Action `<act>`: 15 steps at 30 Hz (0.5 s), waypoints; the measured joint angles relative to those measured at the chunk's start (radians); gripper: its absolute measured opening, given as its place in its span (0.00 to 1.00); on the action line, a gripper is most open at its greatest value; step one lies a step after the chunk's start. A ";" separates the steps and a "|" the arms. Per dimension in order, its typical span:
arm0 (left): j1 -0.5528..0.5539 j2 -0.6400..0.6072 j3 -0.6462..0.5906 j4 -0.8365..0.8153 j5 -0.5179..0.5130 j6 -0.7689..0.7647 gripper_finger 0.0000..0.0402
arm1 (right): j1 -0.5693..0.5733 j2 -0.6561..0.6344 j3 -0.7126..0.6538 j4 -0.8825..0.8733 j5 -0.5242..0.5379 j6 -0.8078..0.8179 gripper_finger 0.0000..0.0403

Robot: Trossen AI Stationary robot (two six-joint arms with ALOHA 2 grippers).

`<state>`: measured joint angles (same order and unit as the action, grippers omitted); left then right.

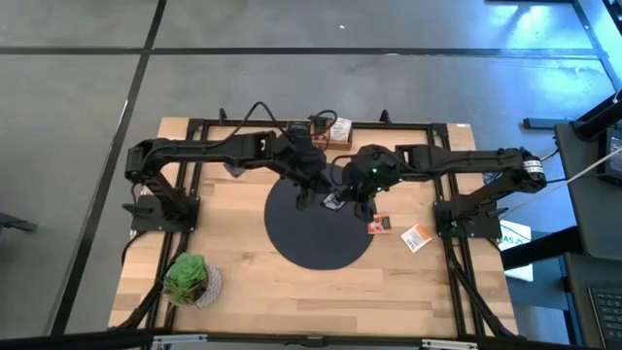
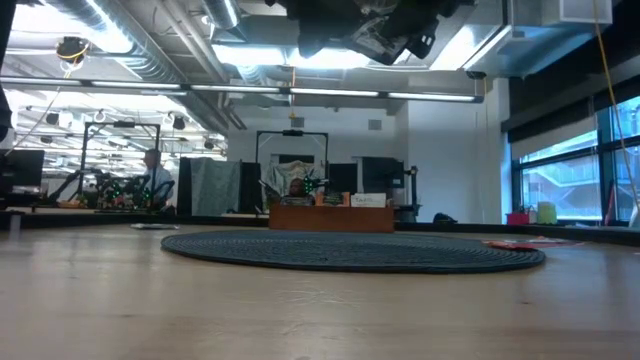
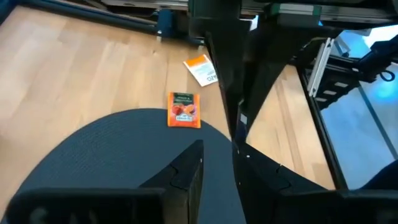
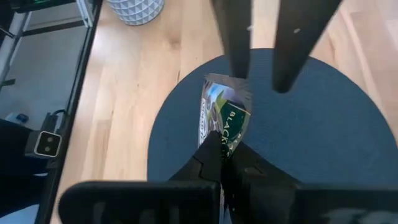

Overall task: Pick & Place Tea
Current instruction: Put the purple tea bag into the left section of the wooden organizer

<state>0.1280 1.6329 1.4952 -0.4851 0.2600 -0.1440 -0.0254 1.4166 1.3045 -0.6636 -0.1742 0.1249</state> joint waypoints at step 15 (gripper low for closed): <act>-0.037 0.000 0.000 0.009 0.004 -0.036 0.21 | 0.033 0.000 0.000 -0.001 0.012 0.000 0.02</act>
<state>0.0912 1.6329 1.4952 -0.4757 0.2638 -0.1801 0.0077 1.4166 1.3041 -0.6644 -0.1627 0.1253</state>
